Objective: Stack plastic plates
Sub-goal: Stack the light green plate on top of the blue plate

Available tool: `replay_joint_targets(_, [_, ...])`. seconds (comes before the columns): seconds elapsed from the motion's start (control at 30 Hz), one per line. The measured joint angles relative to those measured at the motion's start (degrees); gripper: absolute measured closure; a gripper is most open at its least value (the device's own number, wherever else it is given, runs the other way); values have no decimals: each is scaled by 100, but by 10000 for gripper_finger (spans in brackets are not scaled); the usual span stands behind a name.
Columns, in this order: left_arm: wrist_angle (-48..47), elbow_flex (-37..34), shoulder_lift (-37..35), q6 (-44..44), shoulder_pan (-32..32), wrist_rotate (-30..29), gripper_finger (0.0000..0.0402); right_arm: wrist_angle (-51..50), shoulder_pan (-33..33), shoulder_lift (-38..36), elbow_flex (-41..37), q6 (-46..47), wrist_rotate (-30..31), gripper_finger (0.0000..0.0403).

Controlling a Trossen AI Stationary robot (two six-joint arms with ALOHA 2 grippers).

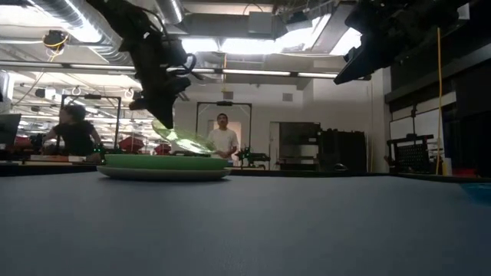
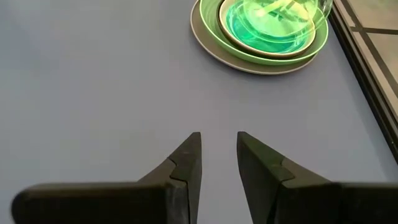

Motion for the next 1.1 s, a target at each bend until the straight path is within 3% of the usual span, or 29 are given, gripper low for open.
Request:
replay_joint_targets(0.57, [11,-2,460,-1,-66,-86,402,2,0,0,0,-2,0,308])
replay_joint_targets(1.1, [-35,-2,474,-1,-141,-370,402,4,0,0,0,-2,0,308])
